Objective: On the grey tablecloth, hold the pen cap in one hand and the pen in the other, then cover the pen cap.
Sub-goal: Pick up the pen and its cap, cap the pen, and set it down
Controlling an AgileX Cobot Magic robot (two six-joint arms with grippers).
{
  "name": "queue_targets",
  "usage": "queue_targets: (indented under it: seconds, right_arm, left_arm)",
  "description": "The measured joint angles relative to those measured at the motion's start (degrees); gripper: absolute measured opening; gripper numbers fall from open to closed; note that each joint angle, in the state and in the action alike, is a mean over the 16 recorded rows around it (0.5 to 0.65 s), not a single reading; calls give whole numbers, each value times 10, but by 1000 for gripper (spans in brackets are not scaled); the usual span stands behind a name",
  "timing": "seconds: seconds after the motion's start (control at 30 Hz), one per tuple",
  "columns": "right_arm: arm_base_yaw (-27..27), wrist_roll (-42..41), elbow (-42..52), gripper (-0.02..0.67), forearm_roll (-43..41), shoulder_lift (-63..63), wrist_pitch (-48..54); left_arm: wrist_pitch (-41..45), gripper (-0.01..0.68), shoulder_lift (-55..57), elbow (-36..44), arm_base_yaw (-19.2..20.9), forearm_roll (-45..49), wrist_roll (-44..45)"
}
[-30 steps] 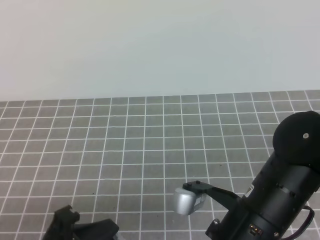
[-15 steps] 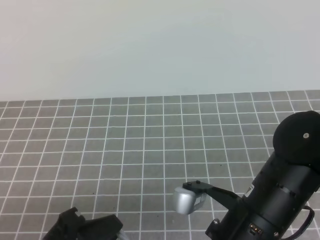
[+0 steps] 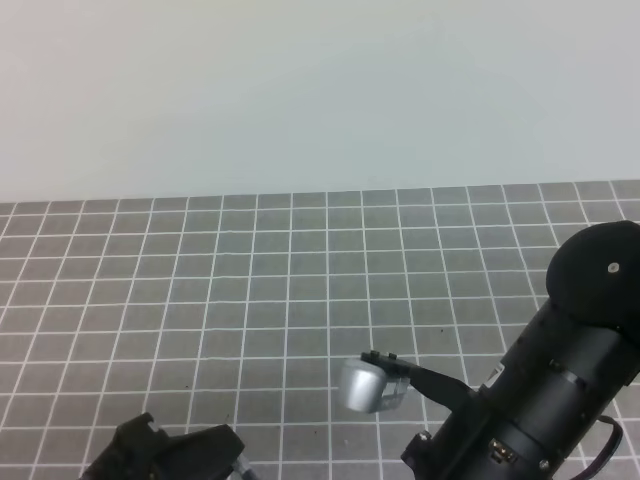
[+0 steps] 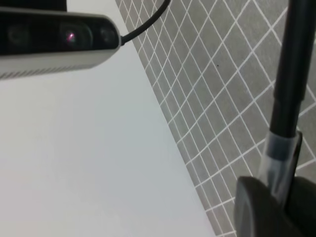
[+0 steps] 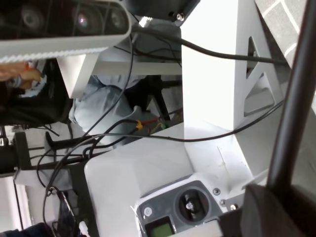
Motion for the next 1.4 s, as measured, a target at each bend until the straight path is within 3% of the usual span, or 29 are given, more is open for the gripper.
queue_targets:
  seconds: [0.6,1.4]
  right_arm:
    - [2,31,-37,-3,-11,32,-2]
    - [2,32,-41,-4,-8,35,-12]
  left_arm:
    - [32,77,36,-3,-41,7,-4]
    - [22,67,38,-3,-44,9,-11]
